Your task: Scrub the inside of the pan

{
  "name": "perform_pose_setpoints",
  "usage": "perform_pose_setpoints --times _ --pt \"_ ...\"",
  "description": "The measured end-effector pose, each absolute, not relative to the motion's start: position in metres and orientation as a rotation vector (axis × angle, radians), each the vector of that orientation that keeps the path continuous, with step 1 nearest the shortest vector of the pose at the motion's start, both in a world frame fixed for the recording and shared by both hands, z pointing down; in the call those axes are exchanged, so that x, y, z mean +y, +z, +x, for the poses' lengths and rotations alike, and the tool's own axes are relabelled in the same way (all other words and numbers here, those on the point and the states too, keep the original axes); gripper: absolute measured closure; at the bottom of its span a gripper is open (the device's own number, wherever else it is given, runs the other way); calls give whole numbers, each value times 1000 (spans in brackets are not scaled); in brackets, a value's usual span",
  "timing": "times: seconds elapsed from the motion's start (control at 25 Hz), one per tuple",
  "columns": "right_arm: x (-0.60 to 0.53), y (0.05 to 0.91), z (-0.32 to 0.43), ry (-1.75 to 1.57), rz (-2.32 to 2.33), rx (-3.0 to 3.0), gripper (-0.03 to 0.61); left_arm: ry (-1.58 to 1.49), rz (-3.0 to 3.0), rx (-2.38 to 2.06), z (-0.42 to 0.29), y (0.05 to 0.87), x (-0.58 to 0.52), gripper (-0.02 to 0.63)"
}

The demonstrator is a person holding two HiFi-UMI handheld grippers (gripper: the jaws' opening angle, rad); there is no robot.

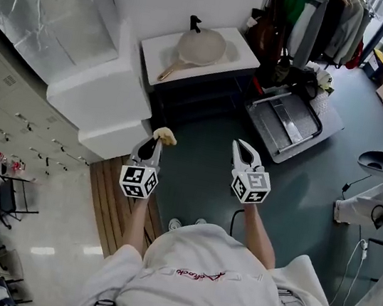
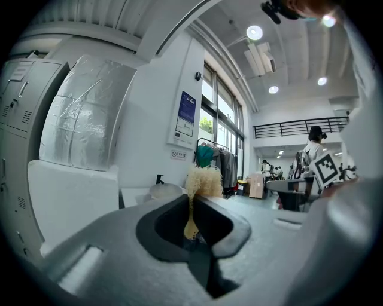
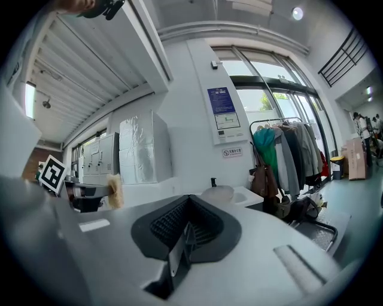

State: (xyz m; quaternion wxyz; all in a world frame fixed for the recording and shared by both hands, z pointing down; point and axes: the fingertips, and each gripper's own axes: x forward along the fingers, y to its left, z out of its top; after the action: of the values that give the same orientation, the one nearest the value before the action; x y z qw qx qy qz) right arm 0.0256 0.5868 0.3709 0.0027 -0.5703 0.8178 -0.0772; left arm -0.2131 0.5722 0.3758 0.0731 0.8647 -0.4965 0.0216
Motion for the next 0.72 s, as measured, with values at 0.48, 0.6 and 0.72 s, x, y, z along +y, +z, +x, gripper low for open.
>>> perform_pose_setpoints --times 0.48,0.6,0.72 --pt "578 381 54 -273 -1754 2593 572 73 2582 -1503 -175 384 566 592" --pt "576 383 59 -271 -1751 2601 572 65 2580 -1506 -167 383 563 592" --pt "573 386 65 -279 -1747 2608 572 63 2581 -1504 -159 383 560 592"
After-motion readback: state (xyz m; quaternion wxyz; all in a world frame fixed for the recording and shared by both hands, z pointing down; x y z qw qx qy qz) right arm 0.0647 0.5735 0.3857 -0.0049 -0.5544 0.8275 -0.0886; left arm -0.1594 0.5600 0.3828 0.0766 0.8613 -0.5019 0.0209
